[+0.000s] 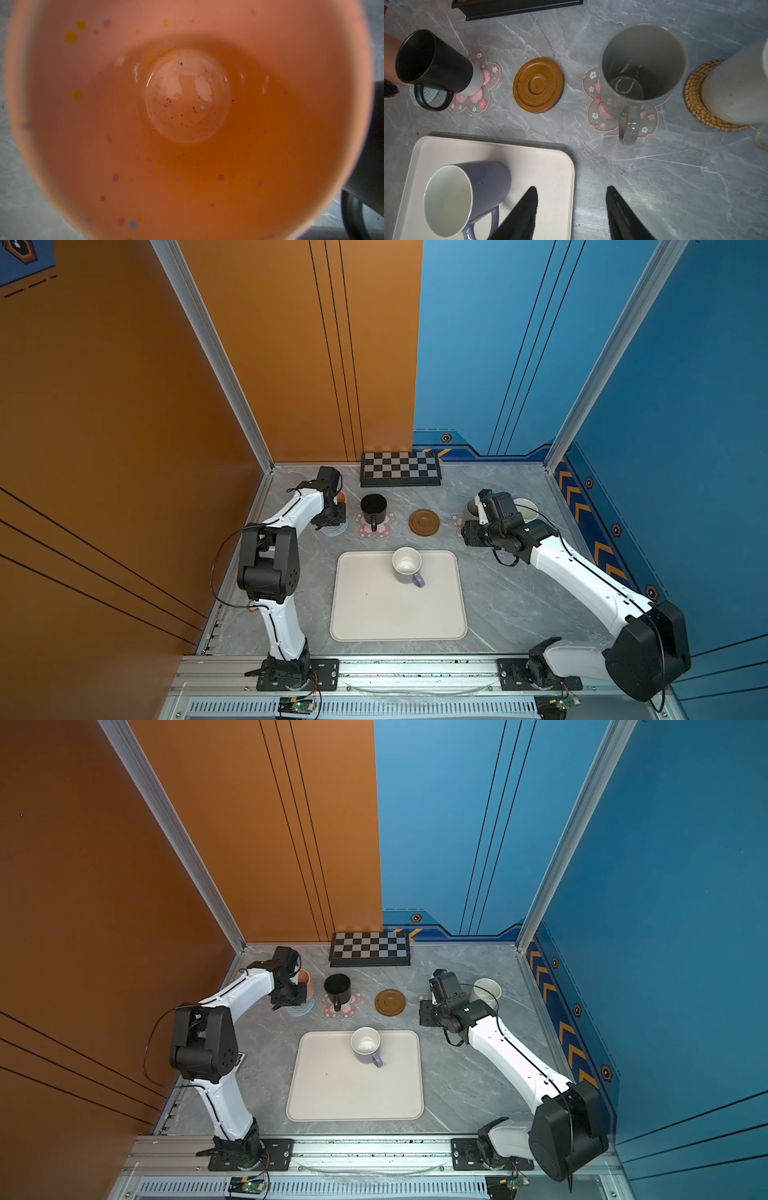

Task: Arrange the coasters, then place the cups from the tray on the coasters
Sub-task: 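Lower the orange mug onto the clear knitted coaster with the left gripper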

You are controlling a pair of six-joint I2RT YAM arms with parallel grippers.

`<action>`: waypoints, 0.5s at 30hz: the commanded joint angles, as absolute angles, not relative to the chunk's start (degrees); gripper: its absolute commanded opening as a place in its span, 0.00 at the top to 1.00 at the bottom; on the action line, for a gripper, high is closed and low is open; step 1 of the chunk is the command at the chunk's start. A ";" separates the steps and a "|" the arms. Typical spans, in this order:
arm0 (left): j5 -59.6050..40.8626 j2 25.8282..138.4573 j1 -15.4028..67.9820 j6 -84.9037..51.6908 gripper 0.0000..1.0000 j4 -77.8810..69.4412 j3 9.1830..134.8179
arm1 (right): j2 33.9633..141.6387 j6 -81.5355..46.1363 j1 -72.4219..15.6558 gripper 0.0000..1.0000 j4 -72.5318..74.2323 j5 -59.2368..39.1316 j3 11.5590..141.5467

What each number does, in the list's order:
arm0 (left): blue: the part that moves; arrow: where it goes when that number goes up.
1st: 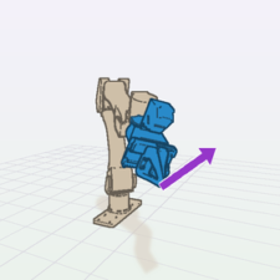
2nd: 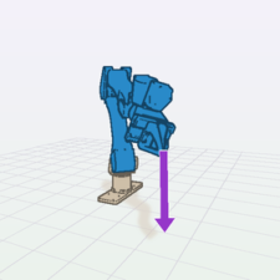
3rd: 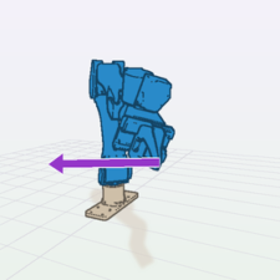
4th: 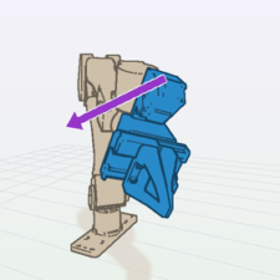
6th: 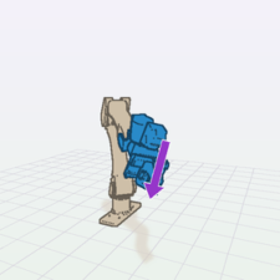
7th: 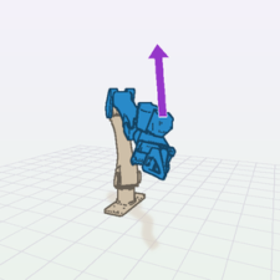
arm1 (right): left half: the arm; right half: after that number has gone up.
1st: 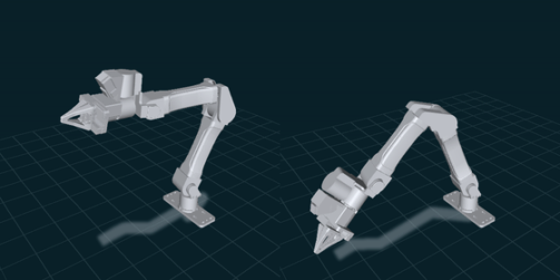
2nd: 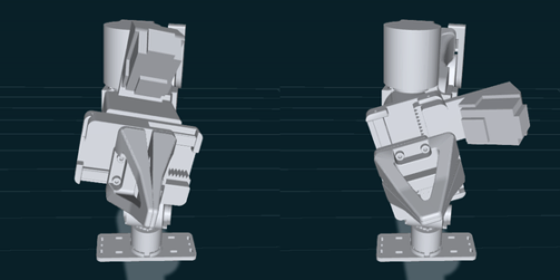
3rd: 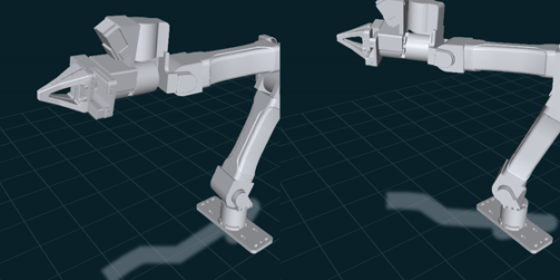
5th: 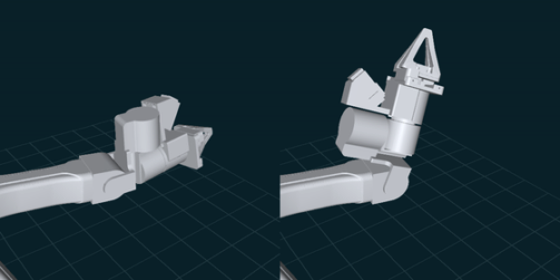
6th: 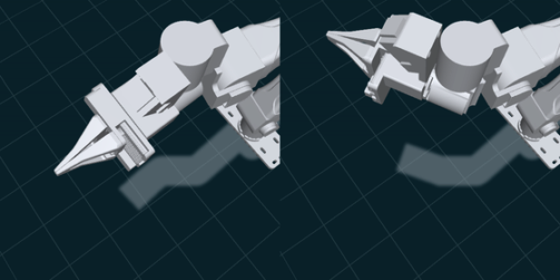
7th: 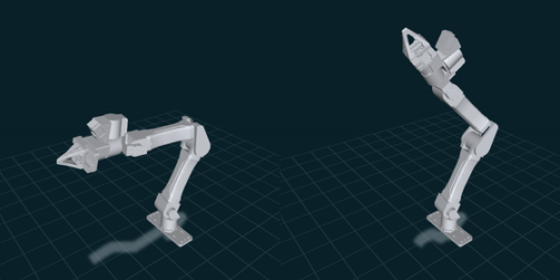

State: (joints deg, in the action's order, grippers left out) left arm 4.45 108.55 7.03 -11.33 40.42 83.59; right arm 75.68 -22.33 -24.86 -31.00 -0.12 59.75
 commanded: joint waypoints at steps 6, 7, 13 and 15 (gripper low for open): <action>6.23 102.89 6.97 -10.45 1.00 37.62 81.43 | 76.90 -20.92 -25.48 0.45 -31.49 1.56 61.60; 6.24 102.52 6.99 -10.63 1.00 37.57 80.59 | 76.93 -20.97 -25.64 0.45 -31.39 1.53 61.59; 6.90 100.76 6.89 -10.64 1.00 37.55 77.28 | 76.47 -20.92 -26.37 0.45 -31.29 1.70 61.47; 7.26 100.83 6.92 -10.68 1.00 37.56 77.08 | 76.09 -20.96 -26.45 0.45 -31.29 1.84 61.34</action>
State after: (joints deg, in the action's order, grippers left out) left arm 5.13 103.94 7.03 -11.35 40.10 76.95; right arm 76.64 -21.85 -26.11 -30.96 0.30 59.86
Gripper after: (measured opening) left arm 0.192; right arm 0.552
